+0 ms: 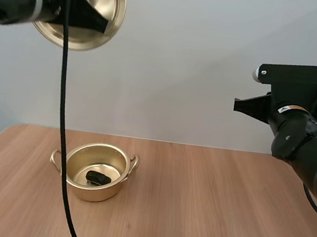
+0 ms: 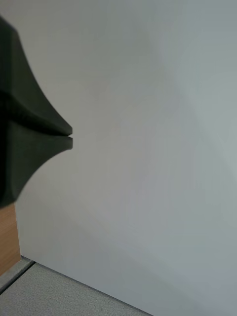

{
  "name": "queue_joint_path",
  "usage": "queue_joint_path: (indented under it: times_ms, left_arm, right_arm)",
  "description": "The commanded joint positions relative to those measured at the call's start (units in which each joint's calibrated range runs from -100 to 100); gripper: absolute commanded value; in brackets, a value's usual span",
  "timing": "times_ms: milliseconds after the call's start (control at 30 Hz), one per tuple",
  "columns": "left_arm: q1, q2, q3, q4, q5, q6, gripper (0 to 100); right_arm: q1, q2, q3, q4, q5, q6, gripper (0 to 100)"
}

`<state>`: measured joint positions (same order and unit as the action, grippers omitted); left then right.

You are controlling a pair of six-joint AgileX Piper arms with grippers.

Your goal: Open the pot, put the car inside, and close it

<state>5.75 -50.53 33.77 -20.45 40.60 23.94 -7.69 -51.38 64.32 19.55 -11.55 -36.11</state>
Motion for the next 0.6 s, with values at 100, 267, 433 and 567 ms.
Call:
queue_joint_path:
  times_ms: [100, 267, 433, 567]
  left_arm:
    - [-0.02, 7.83, 10.97, -2.74, 18.71, -1.07, 0]
    - [-0.02, 15.0, 10.97, -2.74, 30.61, -3.67, 0]
    - [-0.02, 21.05, 10.97, -2.74, 36.01, -4.44, 0]
    - [-0.02, 25.07, 10.97, -1.7, 39.98, -4.94, 0]
  right_arm:
    - [-0.05, -4.41, -0.02, -0.09, 9.73, -0.02, 0]
    - [-0.05, -4.57, -0.02, 0.07, 11.0, -0.02, 0]
    - [-0.05, -4.57, -0.02, 0.31, 12.78, -0.02, 0]
    - [-0.05, -4.57, -0.02, 0.31, 13.63, -0.02, 0]
